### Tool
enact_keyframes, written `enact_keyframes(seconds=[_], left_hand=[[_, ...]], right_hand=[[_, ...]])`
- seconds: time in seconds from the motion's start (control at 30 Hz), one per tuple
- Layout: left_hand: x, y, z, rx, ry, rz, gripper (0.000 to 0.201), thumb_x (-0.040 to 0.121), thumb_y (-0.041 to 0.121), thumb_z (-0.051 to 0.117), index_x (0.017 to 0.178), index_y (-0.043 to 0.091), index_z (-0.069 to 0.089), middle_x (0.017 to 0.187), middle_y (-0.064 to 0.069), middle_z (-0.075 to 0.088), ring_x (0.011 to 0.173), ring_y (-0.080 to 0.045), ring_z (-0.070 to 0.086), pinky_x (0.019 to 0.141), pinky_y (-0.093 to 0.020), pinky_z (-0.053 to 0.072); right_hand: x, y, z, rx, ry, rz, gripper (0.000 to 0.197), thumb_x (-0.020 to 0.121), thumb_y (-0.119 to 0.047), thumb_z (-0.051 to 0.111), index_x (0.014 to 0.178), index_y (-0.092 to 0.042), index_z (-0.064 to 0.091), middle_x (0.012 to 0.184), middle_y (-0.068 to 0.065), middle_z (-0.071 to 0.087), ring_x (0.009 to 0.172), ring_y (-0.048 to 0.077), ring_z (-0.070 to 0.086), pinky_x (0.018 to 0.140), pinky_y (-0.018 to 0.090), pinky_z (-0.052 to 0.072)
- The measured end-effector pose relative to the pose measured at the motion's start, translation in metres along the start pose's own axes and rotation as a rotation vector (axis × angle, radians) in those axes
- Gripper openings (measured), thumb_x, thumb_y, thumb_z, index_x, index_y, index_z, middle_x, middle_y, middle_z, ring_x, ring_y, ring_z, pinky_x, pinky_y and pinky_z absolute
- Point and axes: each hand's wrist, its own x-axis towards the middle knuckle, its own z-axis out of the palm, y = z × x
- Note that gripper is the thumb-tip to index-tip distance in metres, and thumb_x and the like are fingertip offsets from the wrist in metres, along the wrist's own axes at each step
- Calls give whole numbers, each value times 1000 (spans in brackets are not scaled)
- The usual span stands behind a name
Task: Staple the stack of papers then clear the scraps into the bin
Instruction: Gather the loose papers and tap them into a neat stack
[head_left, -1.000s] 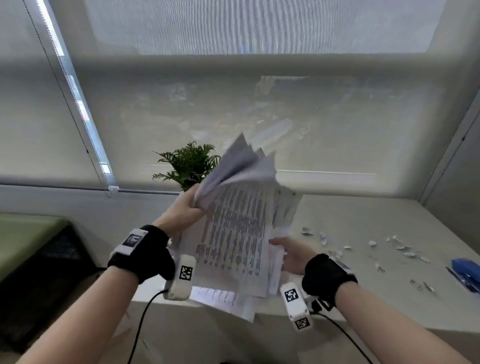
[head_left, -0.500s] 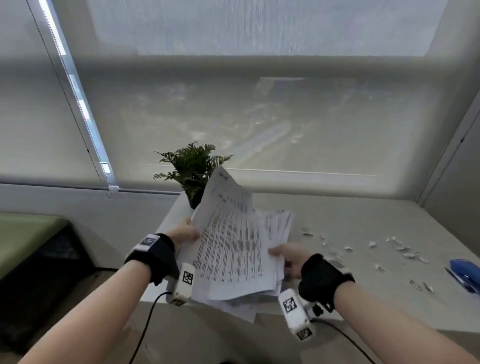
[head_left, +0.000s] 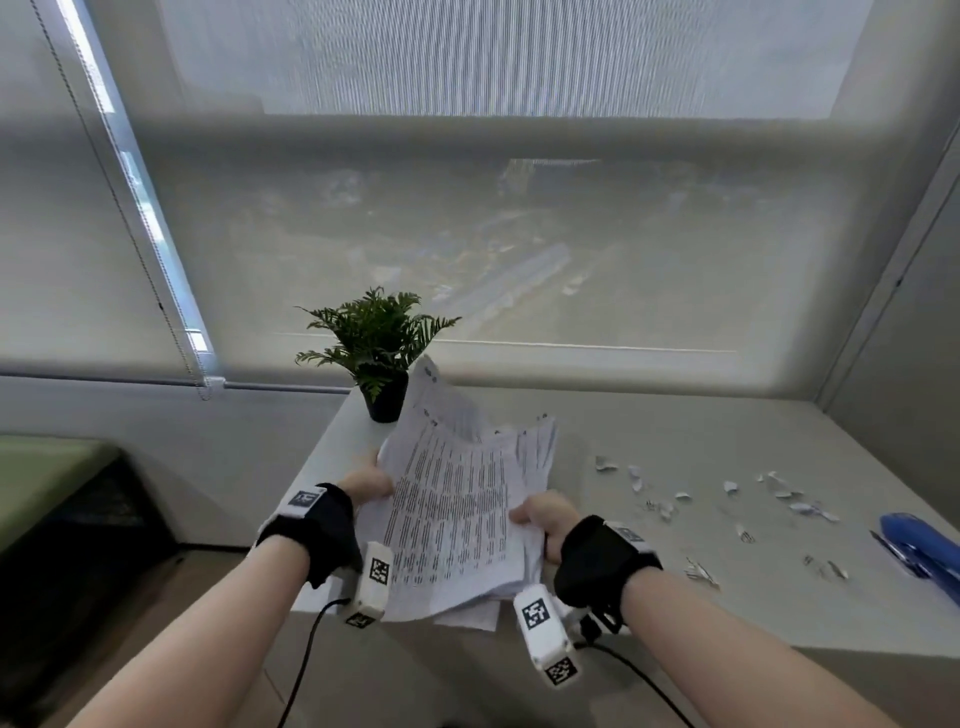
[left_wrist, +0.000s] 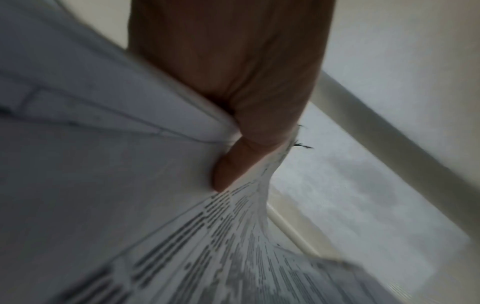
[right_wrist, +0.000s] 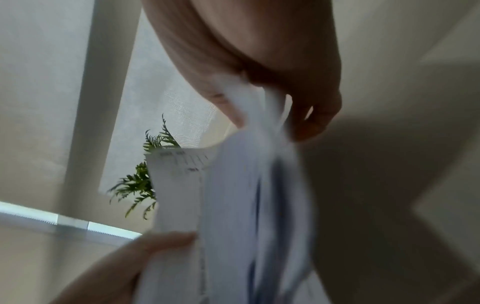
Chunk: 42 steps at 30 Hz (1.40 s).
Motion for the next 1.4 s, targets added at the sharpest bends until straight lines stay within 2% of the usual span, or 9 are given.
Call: enact_keyframes(seconds=[0.07,0.17,0.3,0.6,0.8,0.93,1.07,1.27,1.4], left_hand=[[-18,8,-7,-168,-15,127,59,79,3,70,131,13,45,121,-21,62,111,-40,61,94,-50,51],[-38,21,-22,-331,-44,399,74,55,19,87,117,27,49,100,-4,69,85,-21,70,75,-40,59],[-45,46,-31,-460,26,473,45,62,6,80,101,15,60,78,7,76,67,-4,70,65,-21,58],[-57,63,-15,-478,66,503,42,67,4,77,107,11,68,109,-10,72,99,-27,67,91,-43,53],[-39,47,-14,-131,-60,490,24,98,13,47,120,8,56,113,-10,62,113,-16,53,89,-14,48],[-61,66,-8,-339,134,539,24,75,31,68,96,42,65,102,6,66,97,-16,62,85,-33,52],[-49,63,-4,-485,178,498,31,67,37,69,95,23,67,105,-10,69,101,-29,64,95,-48,52],[-40,58,-6,-428,292,493,76,53,56,73,117,18,59,108,-3,68,97,-21,64,80,-34,54],[-45,71,-7,-390,342,521,74,57,56,69,117,15,52,99,5,60,96,-22,60,80,-32,46]], right_hand=[[3,1,-13,44,-22,-16,31,83,7,58,113,10,54,123,24,57,115,39,56,104,54,41],[4,-10,-38,120,-52,-17,72,63,4,79,128,4,49,140,20,48,128,41,46,109,57,35],[-35,-58,-56,400,-62,-220,43,86,15,47,128,6,51,127,27,57,117,44,55,102,57,42],[-54,-70,-66,242,-117,-503,38,82,12,57,120,8,58,118,23,64,110,38,62,101,47,47],[-55,-67,-59,235,-155,-582,44,73,11,67,116,7,60,121,27,62,105,36,61,98,54,48],[-60,-78,-60,280,-146,-578,33,81,2,65,114,4,64,112,21,68,102,36,64,95,49,52],[-66,-78,-57,338,-211,-589,24,86,7,55,107,1,65,93,10,74,86,27,69,85,40,56],[-80,-90,-50,261,-168,-630,38,86,5,57,124,8,54,108,19,66,80,20,70,76,34,59],[-81,-104,-47,308,-103,-666,43,83,1,62,125,7,53,125,28,60,106,36,62,101,51,47]])
